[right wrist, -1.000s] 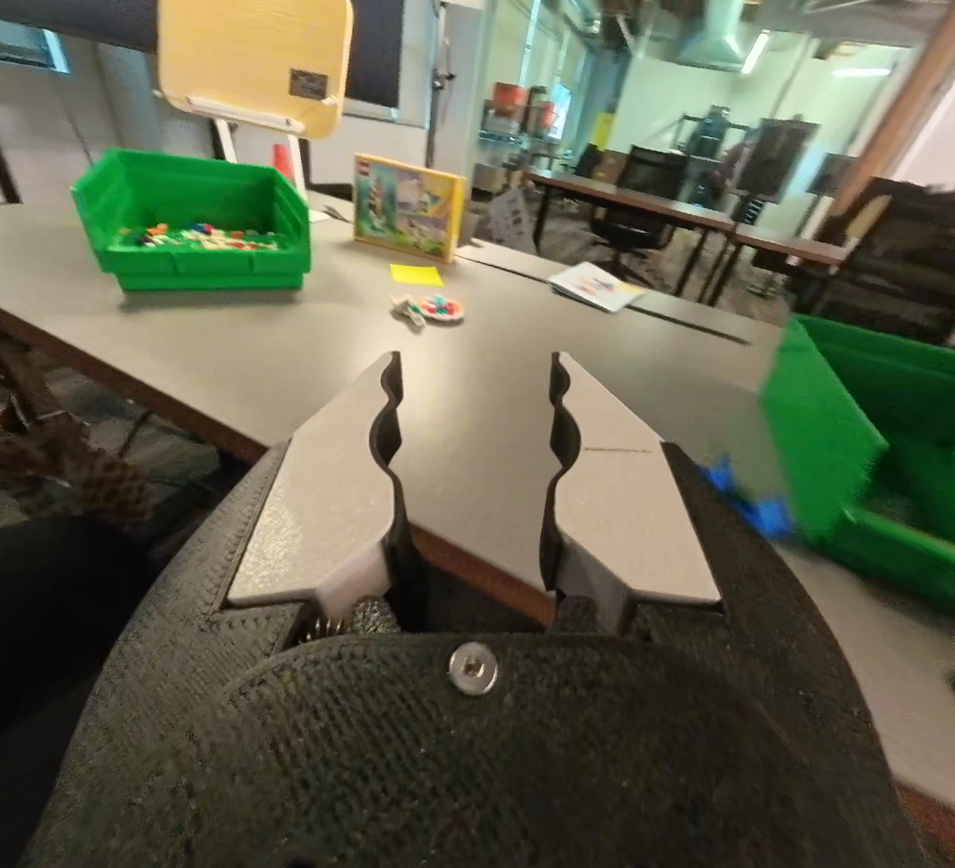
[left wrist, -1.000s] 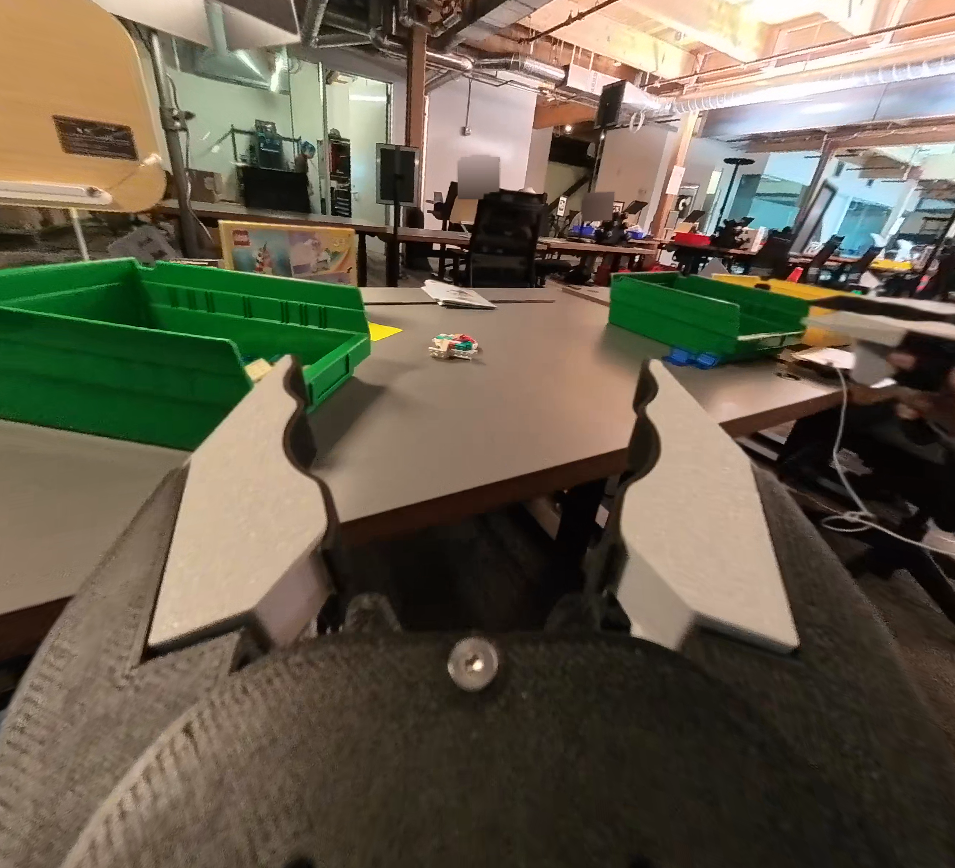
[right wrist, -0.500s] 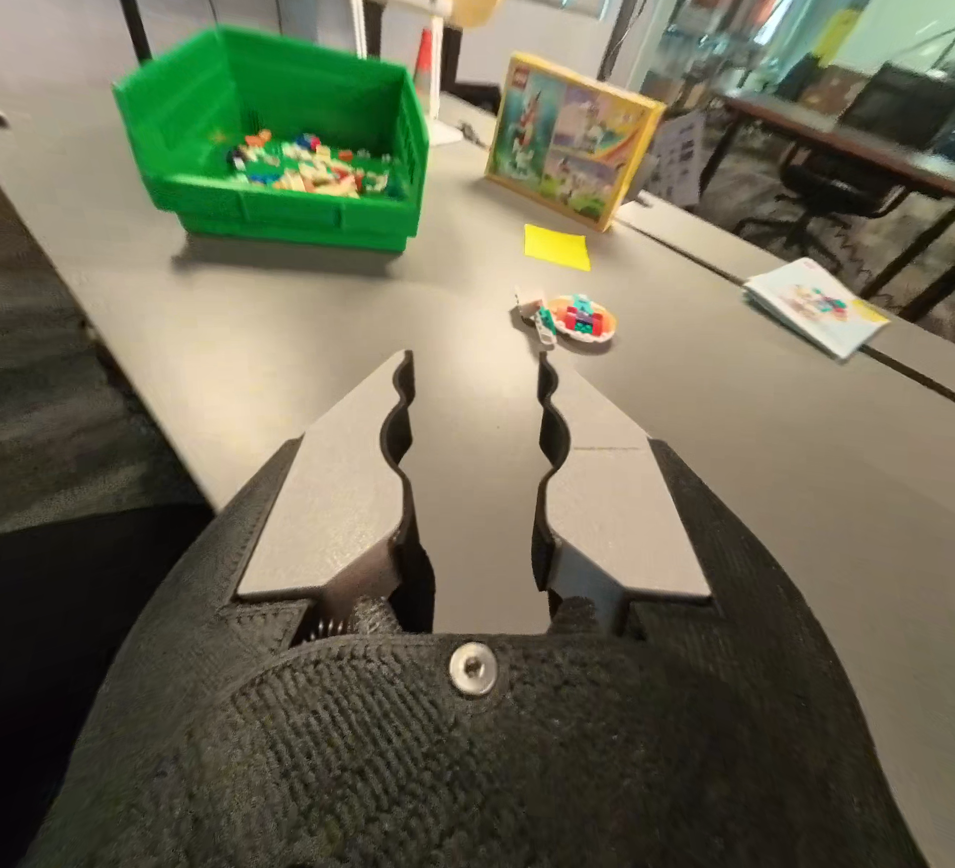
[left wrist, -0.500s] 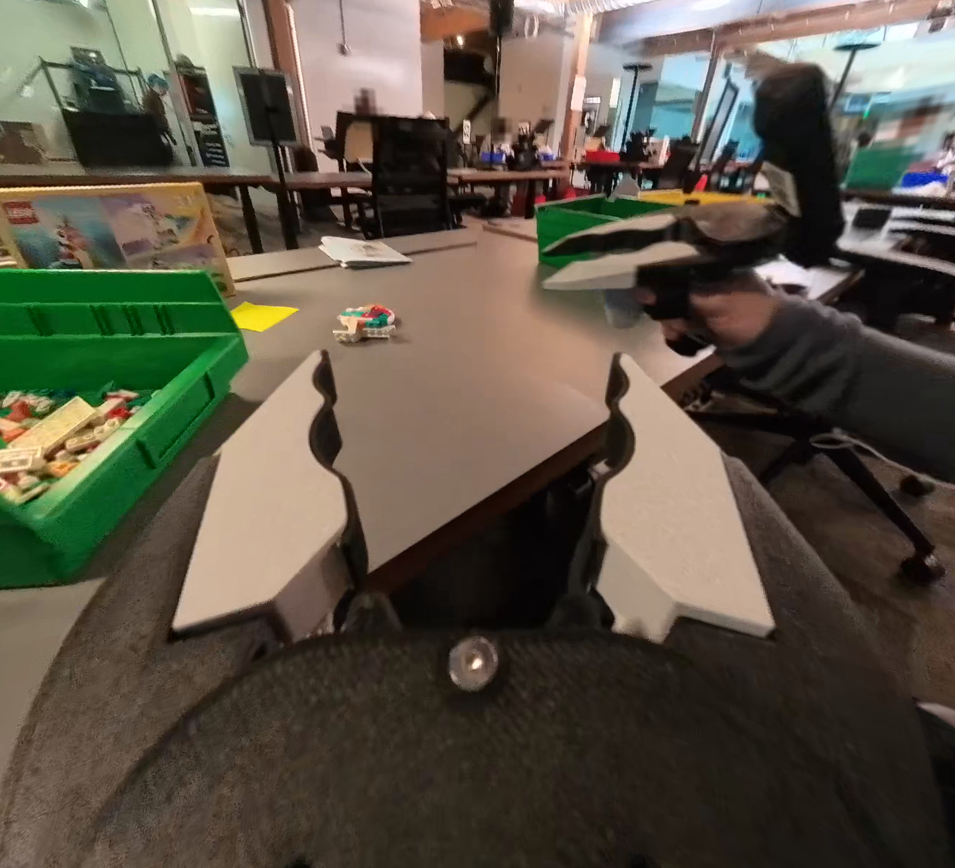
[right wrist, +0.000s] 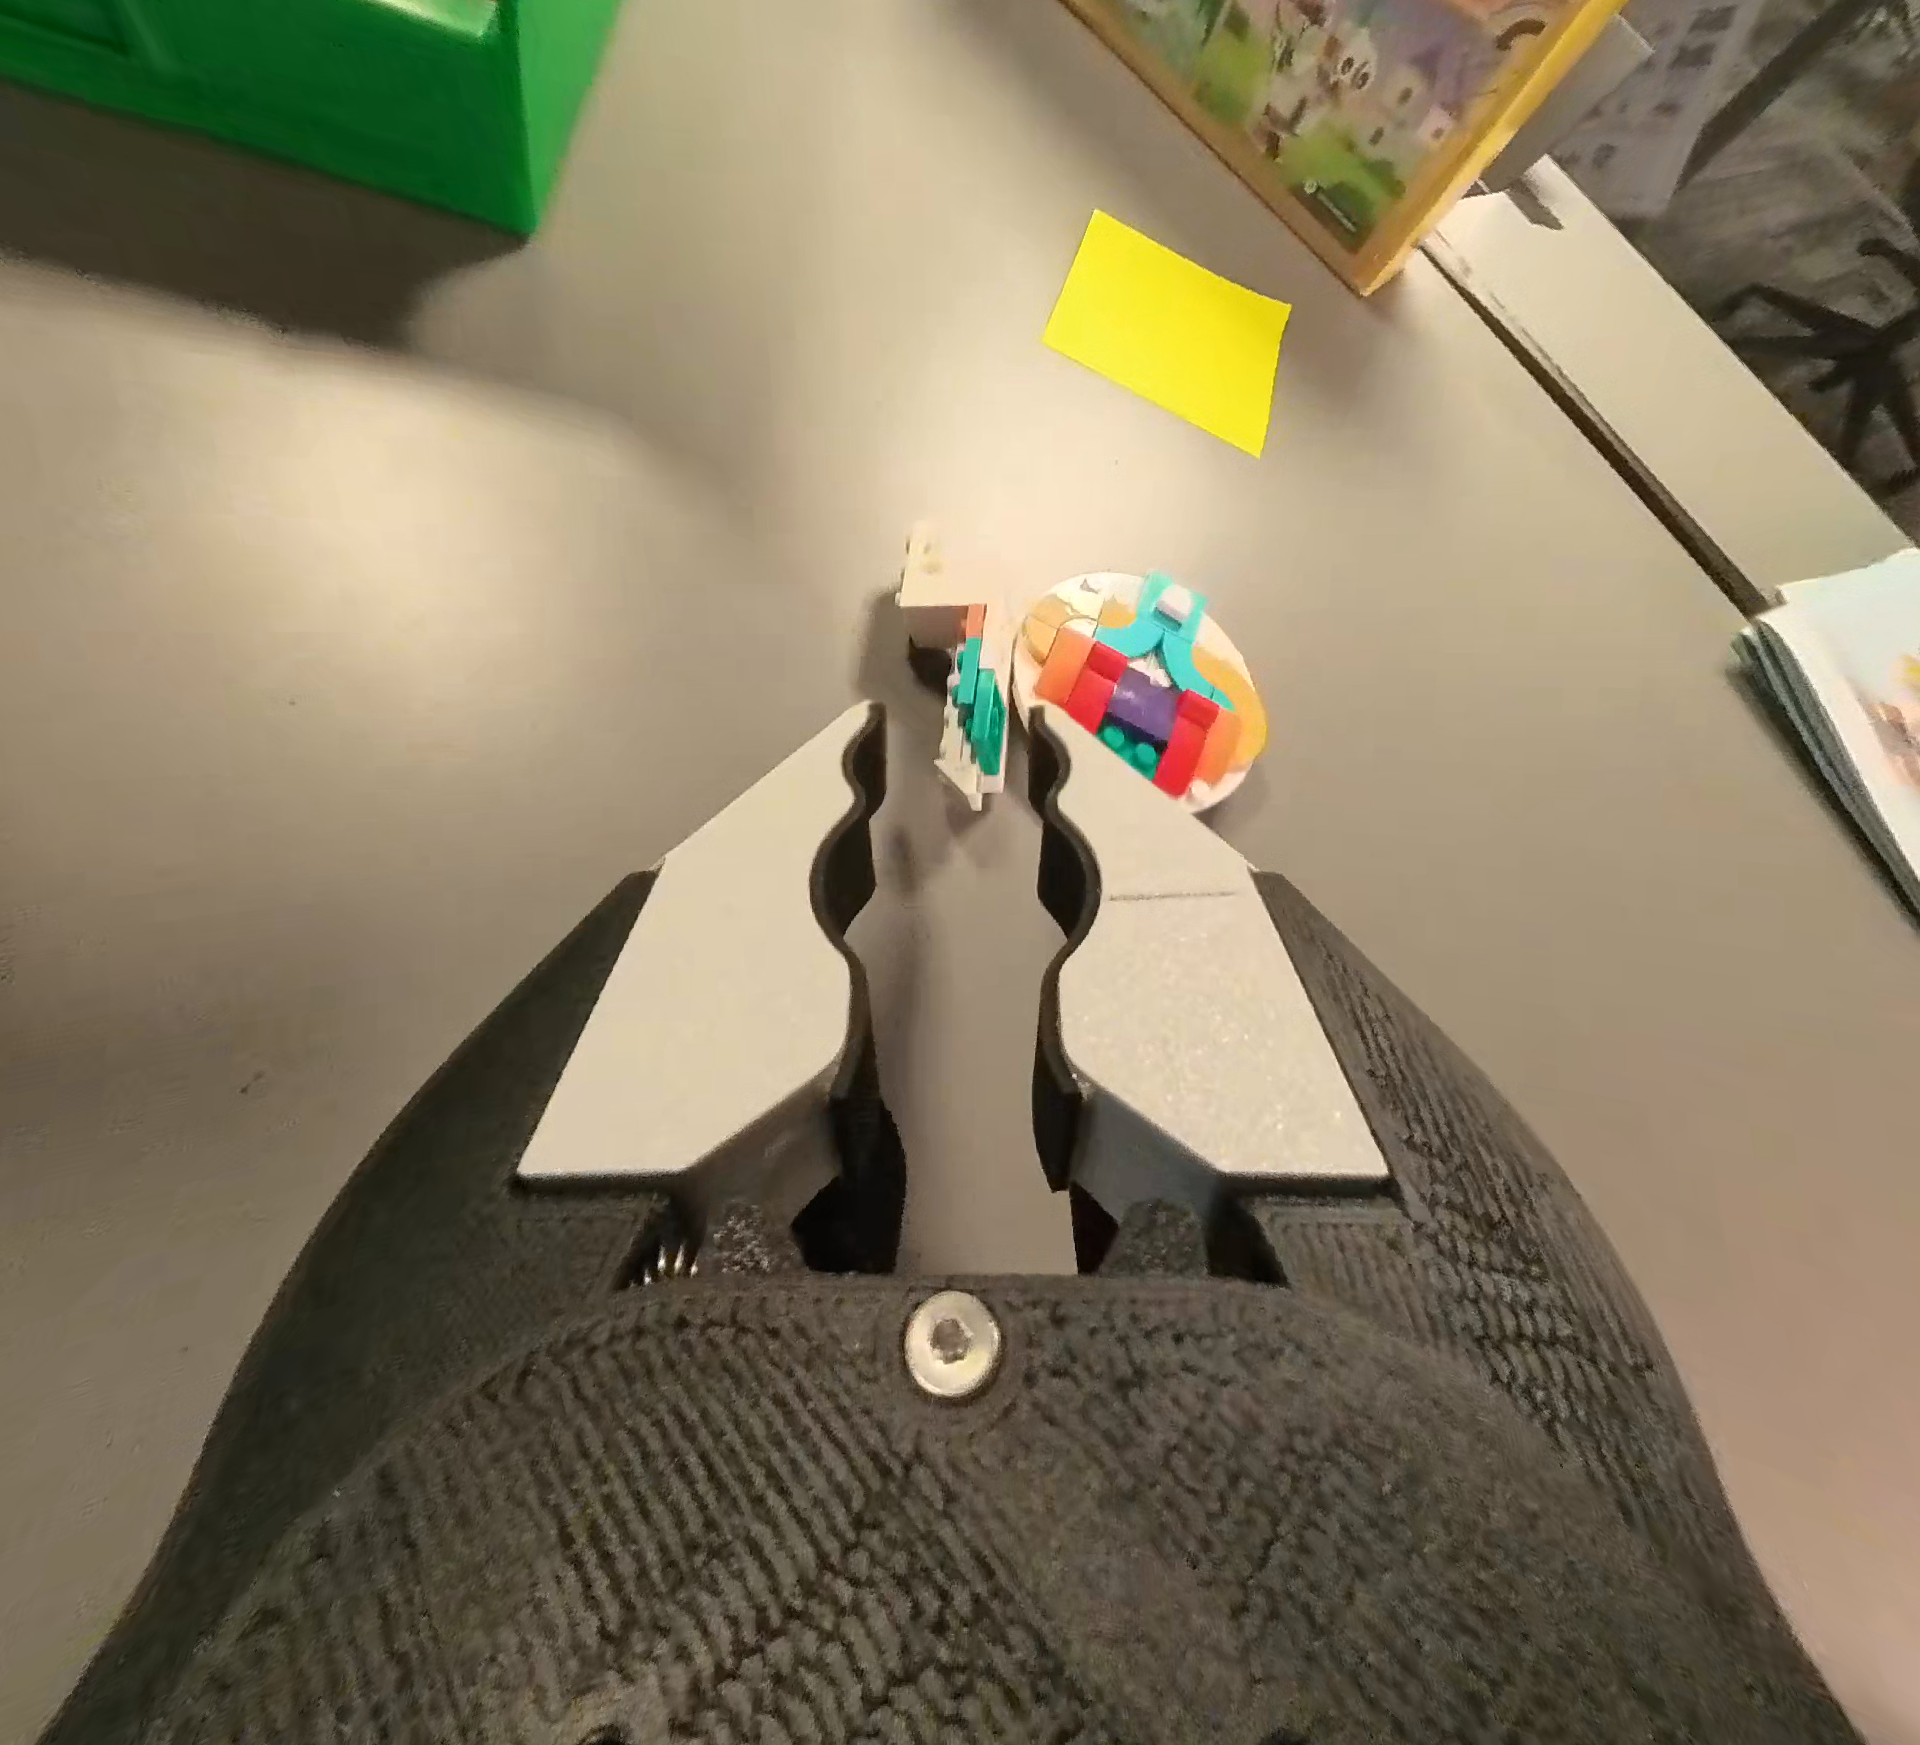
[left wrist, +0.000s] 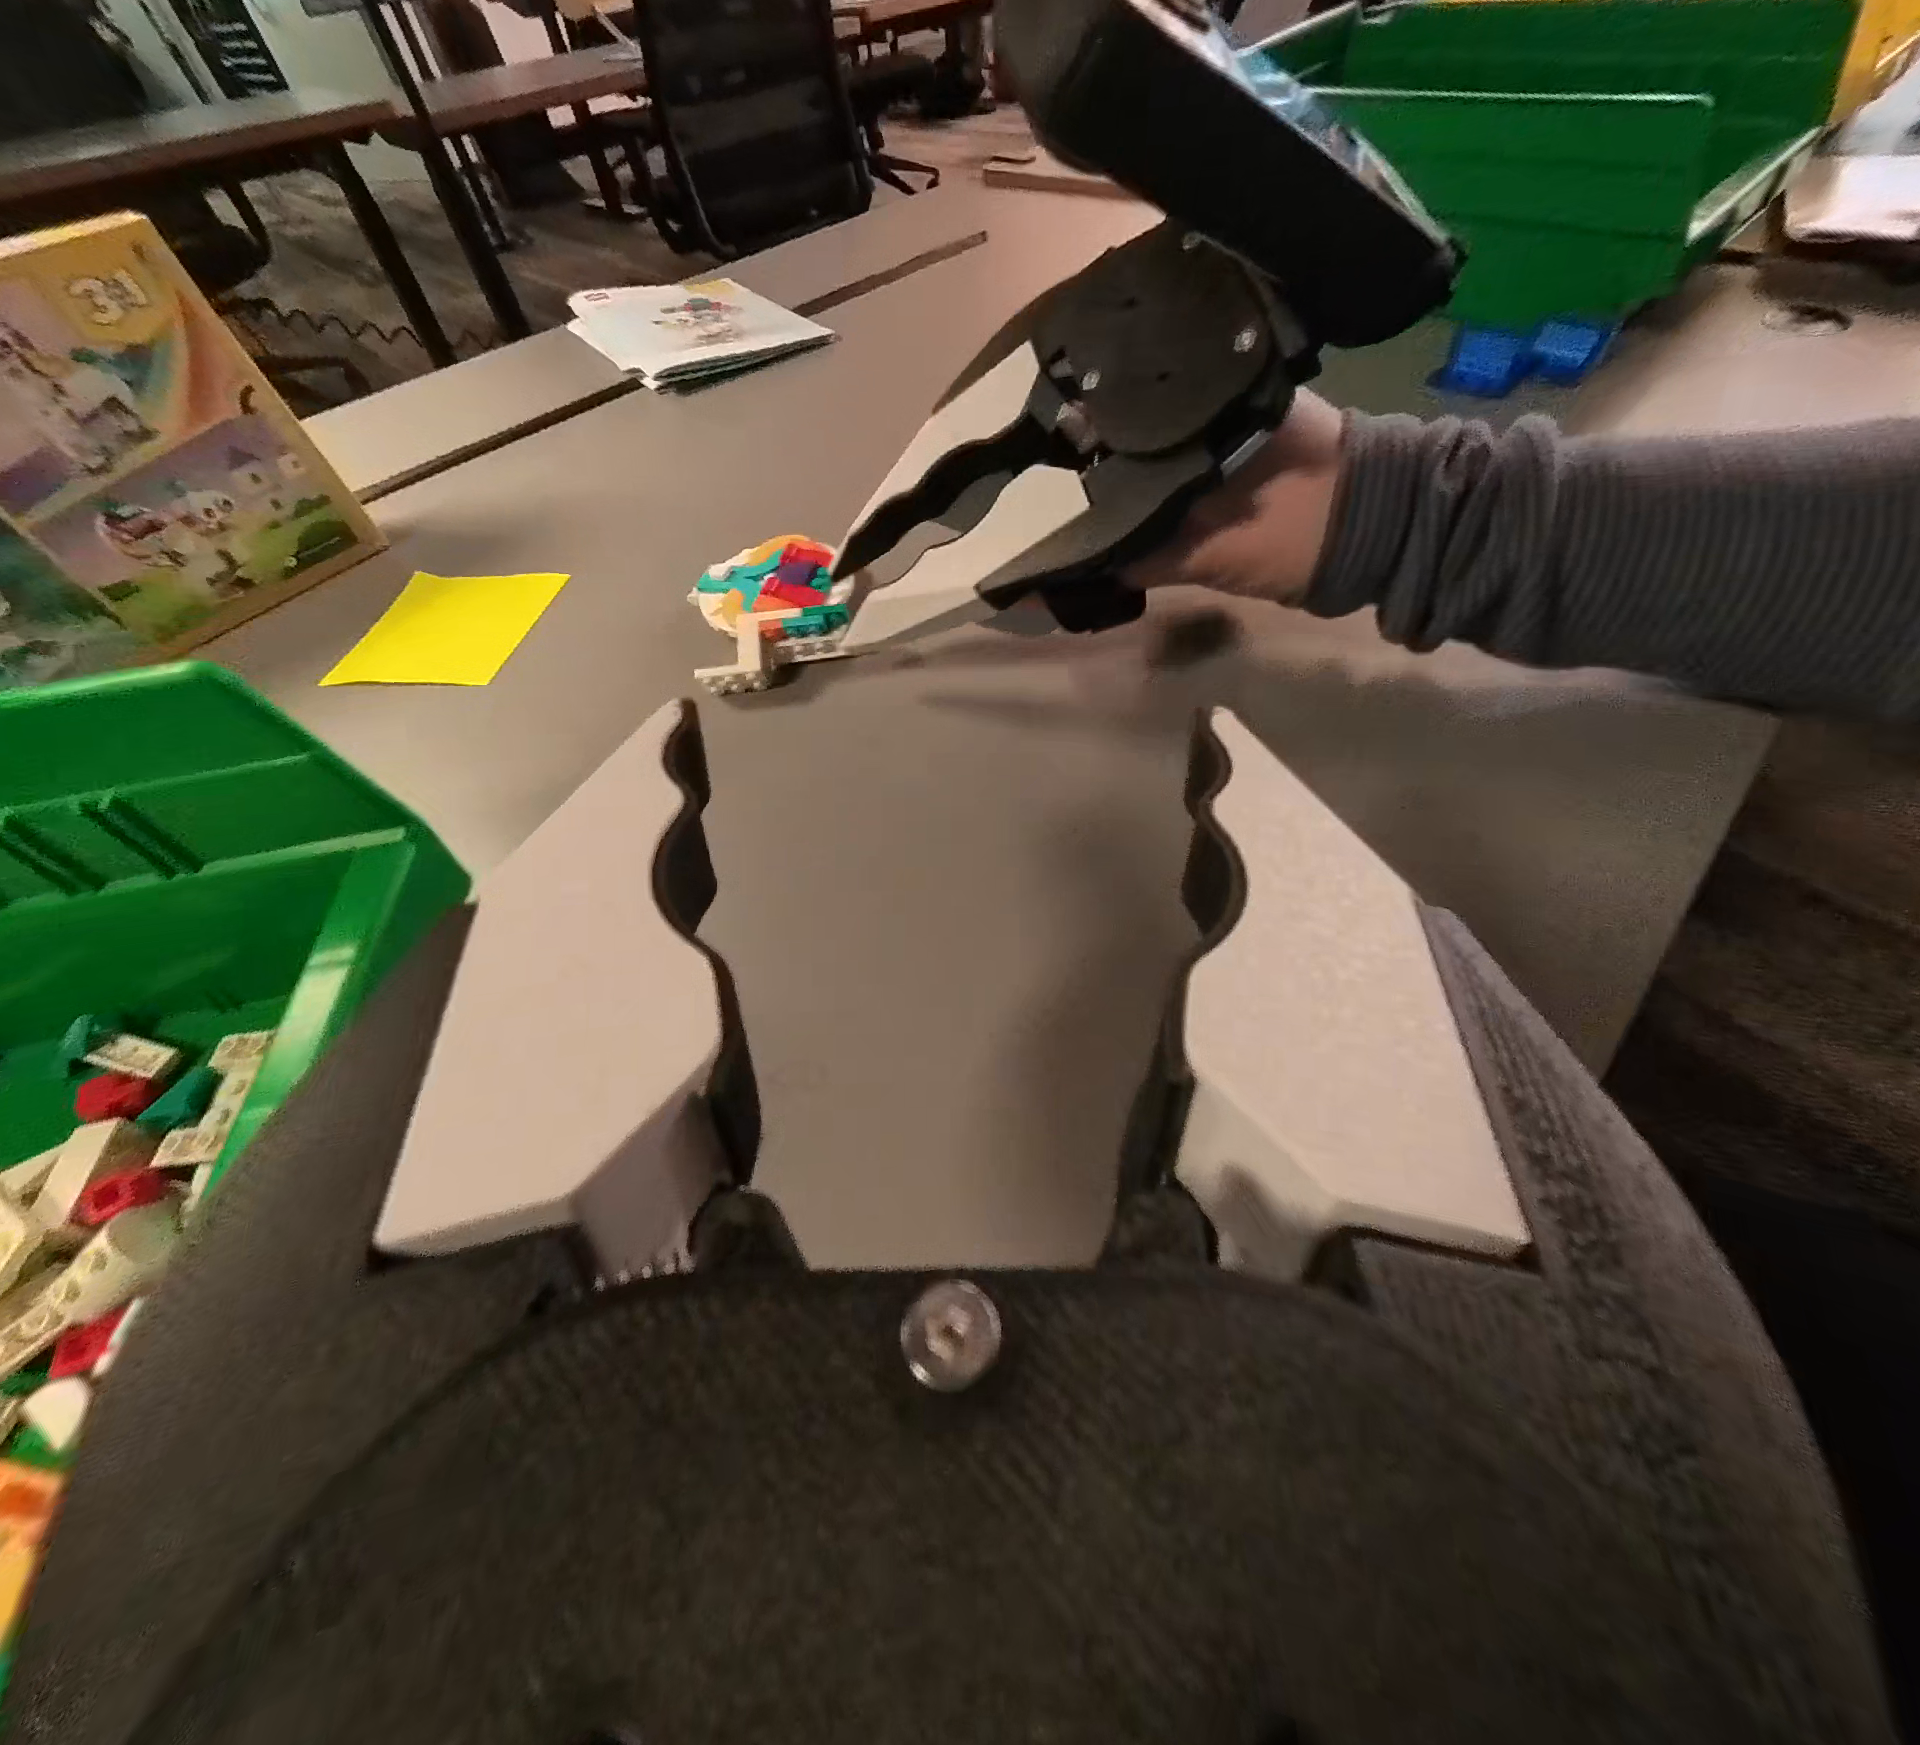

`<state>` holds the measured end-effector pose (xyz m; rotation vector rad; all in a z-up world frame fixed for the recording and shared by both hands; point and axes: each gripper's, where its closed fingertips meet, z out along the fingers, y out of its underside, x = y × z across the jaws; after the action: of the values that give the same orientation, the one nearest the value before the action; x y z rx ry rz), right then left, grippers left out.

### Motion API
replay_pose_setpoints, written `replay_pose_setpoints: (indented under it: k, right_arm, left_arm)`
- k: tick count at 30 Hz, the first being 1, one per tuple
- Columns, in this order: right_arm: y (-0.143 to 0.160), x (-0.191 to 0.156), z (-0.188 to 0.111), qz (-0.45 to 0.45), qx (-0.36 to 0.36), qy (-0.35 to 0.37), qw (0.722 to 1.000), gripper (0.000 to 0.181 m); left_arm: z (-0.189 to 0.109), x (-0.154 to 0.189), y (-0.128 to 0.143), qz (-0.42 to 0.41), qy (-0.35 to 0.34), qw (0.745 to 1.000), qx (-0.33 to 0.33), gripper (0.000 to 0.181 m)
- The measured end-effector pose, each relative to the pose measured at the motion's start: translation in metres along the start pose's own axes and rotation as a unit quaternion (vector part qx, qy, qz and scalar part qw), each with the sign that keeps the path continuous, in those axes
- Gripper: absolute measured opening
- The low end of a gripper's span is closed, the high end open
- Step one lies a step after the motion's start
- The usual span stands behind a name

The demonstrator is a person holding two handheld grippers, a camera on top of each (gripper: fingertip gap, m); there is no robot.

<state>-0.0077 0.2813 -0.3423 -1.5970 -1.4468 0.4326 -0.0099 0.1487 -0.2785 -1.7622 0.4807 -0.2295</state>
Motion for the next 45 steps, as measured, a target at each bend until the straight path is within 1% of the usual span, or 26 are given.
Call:
replay_pose_setpoints:
  k: [3, 5, 7, 9, 14, 17, 20, 23, 25, 28, 31, 33, 36, 37, 38, 41, 45]
  right_arm:
    - [0.001, 0.001, 0.002, 0.002, 0.006, 0.003, 1.0, 0.026]
    - [-0.006, 0.001, -0.006, -0.003, 0.023, 0.008, 1.0, 0.025]
    - [-0.022, -0.002, -0.02, -0.014, 0.049, 0.005, 0.999, 0.026]
    - [-0.038, -0.009, -0.037, -0.036, 0.067, 0.002, 0.997, 0.028]
    - [-0.064, -0.033, -0.076, -0.069, 0.089, -0.011, 0.994, 0.028]
    - [-0.068, -0.042, -0.091, -0.08, 0.084, -0.002, 0.993, 0.028]
    - [-0.057, -0.033, -0.094, -0.087, 0.06, 0.027, 0.994, 0.028]
    - [-0.038, -0.022, -0.083, -0.061, 0.037, 0.028, 0.997, 0.021]
    - [-0.023, -0.013, -0.068, -0.051, 0.014, 0.024, 0.998, 0.021]
    - [-0.006, -0.006, -0.039, -0.048, -0.012, 0.006, 0.999, 0.021]
    - [0.0, 0.001, -0.013, -0.045, -0.009, -0.009, 0.999, 0.024]
    - [0.003, -0.001, 0.002, -0.043, -0.01, -0.037, 0.998, 0.024]
    - [0.01, 0.003, 0.018, -0.046, -0.028, -0.054, 0.997, 0.022]
    - [0.012, 0.005, 0.021, -0.047, -0.033, -0.055, 0.997, 0.016]
    - [0.012, 0.005, 0.022, -0.048, -0.036, -0.059, 0.996, 0.01]
    - [0.009, 0.005, 0.013, -0.053, -0.037, -0.079, 0.995, 0.01]
    - [-0.015, 0.005, -0.024, -0.015, 0.036, -0.122, 0.992, 0.01]
  left_arm:
    - [0.004, -0.003, -0.005, -0.006, 0.006, 1.0, 0.011, 0.091]
    - [-0.004, -0.001, -0.011, 0.001, 0.008, 1.0, 0.03, 0.091]
    - [-0.021, 0.001, -0.018, 0.013, -0.008, 0.999, 0.051, 0.091]
    - [-0.045, 0.002, -0.024, 0.025, -0.032, 0.997, 0.07, 0.091]
    - [-0.108, 0.0, -0.038, 0.028, -0.092, 0.99, 0.101, 0.092]
    - [-0.133, -0.002, -0.043, 0.01, -0.106, 0.987, 0.124, 0.092]
    - [-0.138, -0.006, -0.044, -0.01, -0.11, 0.985, 0.136, 0.091]
    - [-0.116, 0.002, -0.039, -0.036, -0.066, 0.989, 0.126, 0.088]
    - [-0.092, 0.009, -0.035, -0.034, -0.039, 0.992, 0.111, 0.084]
    - [-0.046, 0.013, -0.028, -0.005, -0.011, 0.997, 0.075, 0.076]
    - [0.003, 0.004, -0.015, 0.03, 0.003, 0.999, 0.016, 0.067]
    - [0.031, -0.004, -0.005, 0.037, 0.018, 0.999, -0.017, 0.063]
    - [0.062, -0.02, 0.003, 0.048, 0.028, 0.997, -0.047, 0.061]
    - [0.069, -0.025, 0.005, 0.053, 0.026, 0.997, -0.052, 0.061]
    - [0.075, -0.029, 0.005, 0.057, 0.027, 0.997, -0.054, 0.061]
    - [0.089, -0.037, 0.005, 0.06, 0.032, 0.996, -0.062, 0.061]
    - [0.099, -0.04, 0.001, 0.05, 0.052, 0.995, -0.068, 0.061]
